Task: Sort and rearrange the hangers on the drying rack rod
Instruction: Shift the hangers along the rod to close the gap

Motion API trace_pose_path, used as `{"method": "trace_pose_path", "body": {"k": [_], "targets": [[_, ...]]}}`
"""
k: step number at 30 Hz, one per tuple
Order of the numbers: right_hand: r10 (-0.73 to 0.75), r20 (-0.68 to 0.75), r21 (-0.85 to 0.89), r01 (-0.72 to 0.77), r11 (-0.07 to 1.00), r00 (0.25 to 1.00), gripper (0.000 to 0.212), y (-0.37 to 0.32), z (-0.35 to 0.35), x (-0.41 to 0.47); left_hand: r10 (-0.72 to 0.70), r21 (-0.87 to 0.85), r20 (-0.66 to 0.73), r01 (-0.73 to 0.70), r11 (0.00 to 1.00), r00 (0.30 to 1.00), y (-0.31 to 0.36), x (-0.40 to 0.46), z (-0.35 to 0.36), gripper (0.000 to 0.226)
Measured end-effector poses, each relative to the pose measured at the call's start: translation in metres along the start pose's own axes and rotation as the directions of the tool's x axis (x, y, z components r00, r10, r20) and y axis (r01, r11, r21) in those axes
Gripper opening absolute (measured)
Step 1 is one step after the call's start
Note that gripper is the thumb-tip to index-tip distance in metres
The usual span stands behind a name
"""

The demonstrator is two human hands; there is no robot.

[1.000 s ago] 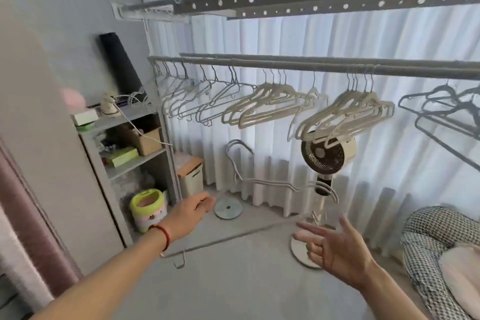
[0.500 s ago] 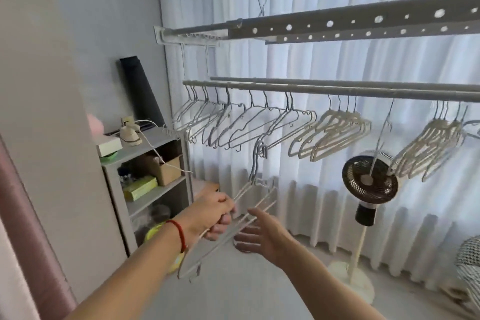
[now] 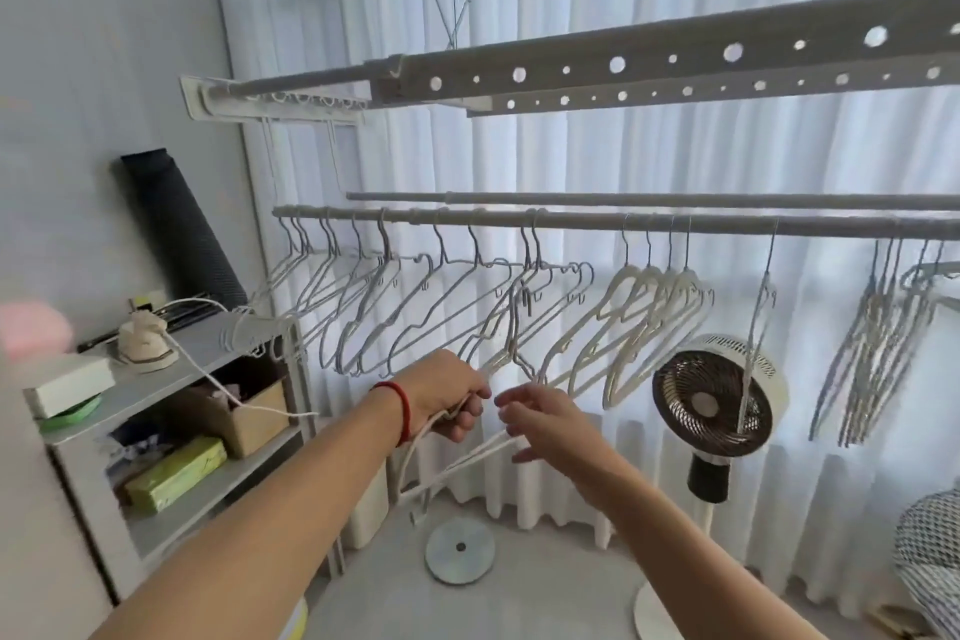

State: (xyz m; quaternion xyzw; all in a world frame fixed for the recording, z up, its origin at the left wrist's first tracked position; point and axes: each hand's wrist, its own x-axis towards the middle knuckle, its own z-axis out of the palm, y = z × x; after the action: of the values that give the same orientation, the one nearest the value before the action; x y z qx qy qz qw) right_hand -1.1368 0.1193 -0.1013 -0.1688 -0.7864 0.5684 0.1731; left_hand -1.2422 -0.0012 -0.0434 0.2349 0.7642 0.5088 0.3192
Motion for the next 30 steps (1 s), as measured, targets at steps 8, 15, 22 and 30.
{"method": "trace_pose_path", "body": {"k": [8, 15, 22, 30], "targets": [[-0.058, -0.131, -0.108, 0.044, 0.993, 0.990, 0.020, 0.004, -0.048, 0.040, 0.157, 0.072, 0.047, -0.160, 0.984, 0.987, 0.082, 0.080, -0.003, 0.018], [-0.061, -0.251, -0.175, 0.017, 0.984, 0.966, 0.021, -0.003, -0.058, 0.050, 0.181, 0.056, 0.204, -0.196, 0.979, 0.962, 0.112, 0.121, -0.003, 0.021], [-0.017, -0.389, -0.147, -0.044, 0.988, 0.921, 0.018, -0.001, -0.041, 0.058, 0.295, -0.066, 0.274, -0.288, 0.955, 0.915, 0.108, 0.135, -0.021, 0.020], [-0.027, -0.479, -0.211, -0.085, 0.974, 0.877, 0.020, 0.001, -0.029, 0.052, 0.214, -0.081, 0.305, -0.199, 0.977, 0.928, 0.082, 0.171, -0.007, 0.021]]}}
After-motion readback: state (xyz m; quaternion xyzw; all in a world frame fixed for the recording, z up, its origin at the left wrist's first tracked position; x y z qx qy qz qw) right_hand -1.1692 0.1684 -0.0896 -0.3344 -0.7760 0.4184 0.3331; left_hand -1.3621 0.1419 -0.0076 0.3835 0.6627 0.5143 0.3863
